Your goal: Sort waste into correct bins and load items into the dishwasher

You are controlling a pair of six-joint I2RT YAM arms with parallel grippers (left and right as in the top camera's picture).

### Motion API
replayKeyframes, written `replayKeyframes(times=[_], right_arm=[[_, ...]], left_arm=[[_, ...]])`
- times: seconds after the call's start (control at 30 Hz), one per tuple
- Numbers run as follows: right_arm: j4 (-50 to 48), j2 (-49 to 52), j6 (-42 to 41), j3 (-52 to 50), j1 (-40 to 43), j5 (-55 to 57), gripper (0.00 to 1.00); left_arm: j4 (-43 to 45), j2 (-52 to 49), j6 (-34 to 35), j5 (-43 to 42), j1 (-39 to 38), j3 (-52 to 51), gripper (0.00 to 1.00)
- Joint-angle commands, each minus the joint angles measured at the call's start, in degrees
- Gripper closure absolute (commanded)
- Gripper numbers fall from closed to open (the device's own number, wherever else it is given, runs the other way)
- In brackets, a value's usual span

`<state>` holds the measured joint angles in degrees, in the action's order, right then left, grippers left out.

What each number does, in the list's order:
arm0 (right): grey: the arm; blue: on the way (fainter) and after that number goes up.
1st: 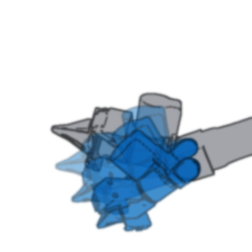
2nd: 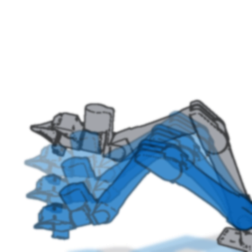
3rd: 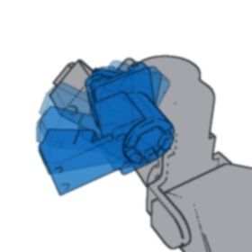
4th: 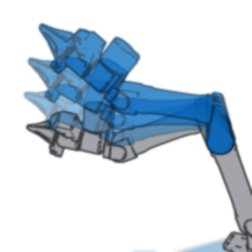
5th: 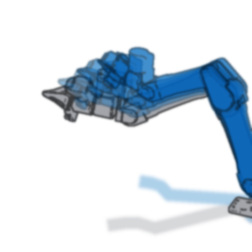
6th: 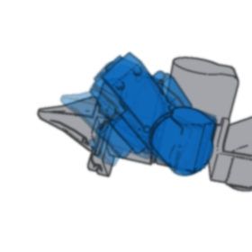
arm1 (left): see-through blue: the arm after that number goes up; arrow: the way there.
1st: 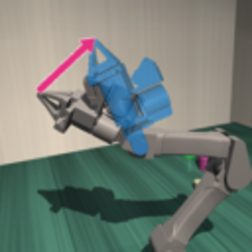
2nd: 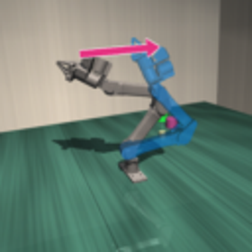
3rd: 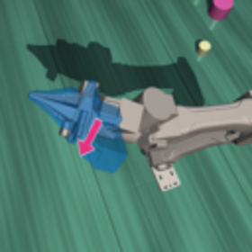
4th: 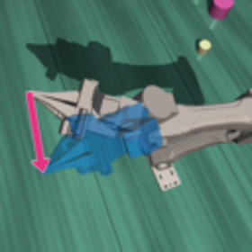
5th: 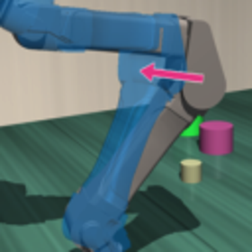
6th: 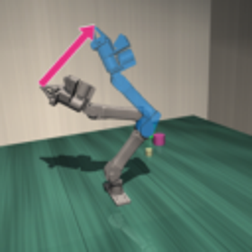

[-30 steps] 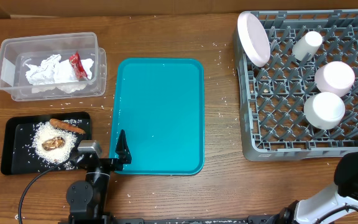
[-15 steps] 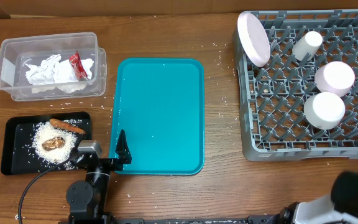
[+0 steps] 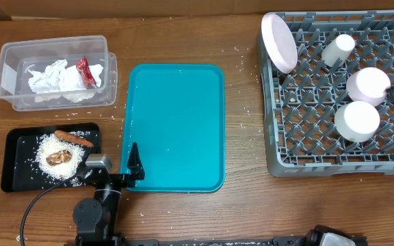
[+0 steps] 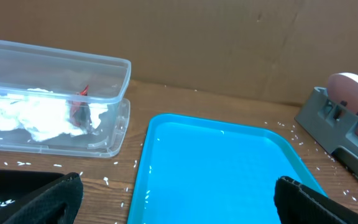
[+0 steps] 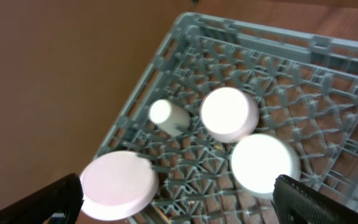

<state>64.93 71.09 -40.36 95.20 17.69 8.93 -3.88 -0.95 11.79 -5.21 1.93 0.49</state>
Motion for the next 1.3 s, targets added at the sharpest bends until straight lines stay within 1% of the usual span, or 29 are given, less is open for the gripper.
replayKeyframes(times=[0.0,0.1,0.27,0.3,0.4,0.5,0.57,0.63,0.7,0.93,1.0,1.1,1.2,1.27], right_arm=[[-6.08,-8.68,2.93,-11.15,-3.76,-0.46,0.0],[-13.57,-15.39,6.01,-23.54,-6.82,-0.46,0.0],[-27.54,-25.42,6.12,-46.38,-8.46,-1.73,0.0],[-29.88,-26.69,6.14,-49.42,-8.61,-2.12,0.0],[-42.62,-32.13,6.12,-62.4,-9.92,-3.3,0.0],[-53.77,-36.83,6.49,-72.26,-11.56,-3.5,0.0],[-59.45,-39.69,9.05,-77.64,-13.2,-3.63,0.0],[-62.77,-42.29,11.91,-81.48,-14.8,-3.69,0.0],[-64.28,-45.83,14.78,-84.78,-16.13,-3.69,0.0],[-64.43,-58.03,19.52,-91.23,-17.99,-4.26,0.0],[-64.17,-60.61,21.2,-92.43,-18.01,-4.9,0.0],[-64.04,-63.89,21.55,-94.38,-18.01,-5.25,0.0],[-60.11,-66.93,21.81,-94.75,-18.01,-5.99,0.0],[-60.11,-68.19,25.77,-94.75,-18.03,-8.94,0.0]], left_arm=[[-0.17,0.68,-1.09,0.79,0.39,-0.22,0.0],[-0.17,0.68,-1.09,0.76,0.39,-0.22,0.0],[-0.17,0.68,-1.09,0.76,0.39,-0.22,0.0],[-0.17,0.68,-1.09,0.79,0.39,-0.22,0.0],[-0.17,0.68,-1.09,0.79,0.39,-0.22,0.0],[-0.17,0.68,-1.09,0.76,0.39,-0.22,0.0],[-0.17,0.68,-1.09,0.79,0.39,-0.22,0.0],[-0.17,0.68,-1.09,0.76,0.39,-0.22,0.0],[-0.17,0.68,-1.09,0.79,0.39,-0.22,0.0],[-0.17,0.68,-1.09,0.79,0.39,-0.22,0.0],[-0.17,0.68,-1.09,0.79,0.39,-0.22,0.0],[-0.17,0.68,-1.09,0.79,0.39,-0.22,0.0],[-0.17,0.68,-1.09,0.79,0.39,-0.22,0.0],[-0.17,0.68,-1.09,0.79,0.39,-0.22,0.0]])
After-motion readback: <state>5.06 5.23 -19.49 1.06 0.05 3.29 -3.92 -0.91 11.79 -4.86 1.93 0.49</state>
